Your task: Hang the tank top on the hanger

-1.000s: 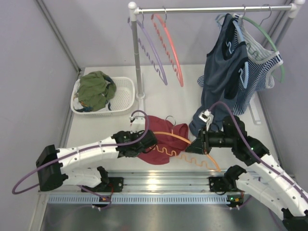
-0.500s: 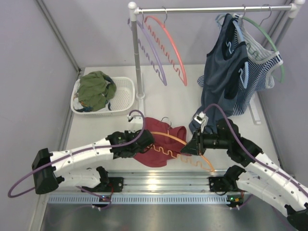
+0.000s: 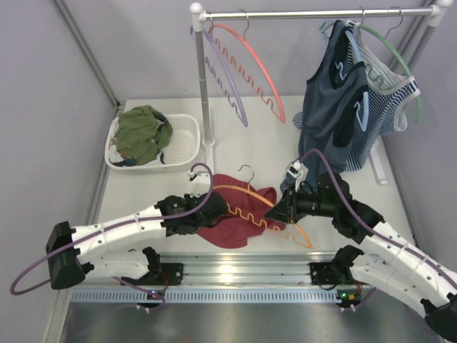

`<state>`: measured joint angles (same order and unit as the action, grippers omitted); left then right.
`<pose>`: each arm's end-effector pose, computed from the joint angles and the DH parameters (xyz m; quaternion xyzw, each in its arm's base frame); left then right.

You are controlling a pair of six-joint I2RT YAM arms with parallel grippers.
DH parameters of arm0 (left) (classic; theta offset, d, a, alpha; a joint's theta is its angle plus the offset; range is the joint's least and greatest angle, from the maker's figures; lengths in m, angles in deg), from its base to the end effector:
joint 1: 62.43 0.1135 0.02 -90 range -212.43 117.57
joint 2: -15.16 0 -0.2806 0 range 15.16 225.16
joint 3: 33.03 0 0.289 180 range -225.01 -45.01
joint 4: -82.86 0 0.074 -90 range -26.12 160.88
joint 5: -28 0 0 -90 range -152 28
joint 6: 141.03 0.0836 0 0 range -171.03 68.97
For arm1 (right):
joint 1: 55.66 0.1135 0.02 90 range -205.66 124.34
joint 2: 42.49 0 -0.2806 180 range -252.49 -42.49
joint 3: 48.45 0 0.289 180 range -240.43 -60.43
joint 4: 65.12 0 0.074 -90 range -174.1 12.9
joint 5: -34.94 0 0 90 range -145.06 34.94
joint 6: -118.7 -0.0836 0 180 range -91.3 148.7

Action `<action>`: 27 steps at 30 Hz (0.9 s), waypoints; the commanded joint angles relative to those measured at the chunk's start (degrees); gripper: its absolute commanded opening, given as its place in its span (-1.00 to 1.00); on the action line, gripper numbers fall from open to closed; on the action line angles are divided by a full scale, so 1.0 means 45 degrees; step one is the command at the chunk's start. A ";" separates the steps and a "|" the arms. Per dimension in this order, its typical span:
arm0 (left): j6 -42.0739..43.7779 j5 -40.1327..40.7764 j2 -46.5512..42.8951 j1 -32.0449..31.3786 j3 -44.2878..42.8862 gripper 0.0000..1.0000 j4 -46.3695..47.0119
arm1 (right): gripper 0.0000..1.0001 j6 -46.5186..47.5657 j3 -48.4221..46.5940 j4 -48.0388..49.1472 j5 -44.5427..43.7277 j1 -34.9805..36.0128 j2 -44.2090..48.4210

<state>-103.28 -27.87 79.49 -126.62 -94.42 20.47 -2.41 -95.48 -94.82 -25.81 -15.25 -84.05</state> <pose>0.1497 -0.2018 0.2215 0.0348 0.9354 -0.0226 0.3513 0.1500 0.1813 0.2669 -0.2025 0.7988 0.4791 0.3024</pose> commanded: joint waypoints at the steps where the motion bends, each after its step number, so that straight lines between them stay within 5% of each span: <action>1: -0.0341 0.0695 -0.0312 -0.0034 -0.0328 -1.00 -0.0397 | -1.00 0.0118 -0.0591 0.1086 0.0353 0.0162 0.0524; 18: -0.0401 0.1849 -0.0410 -0.0034 -0.1364 -1.00 -0.0360 | -1.00 -0.0351 0.1049 0.2177 0.1116 0.1334 0.0858; 27: 0.0790 0.0132 -0.0976 -0.0014 -0.0818 -1.00 0.0988 | -1.00 -0.0137 0.1090 0.3818 0.0277 0.1315 0.0467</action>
<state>-101.77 -24.73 76.15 -126.62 -98.26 20.82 -4.11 -89.14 -85.29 -23.25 -10.36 -81.65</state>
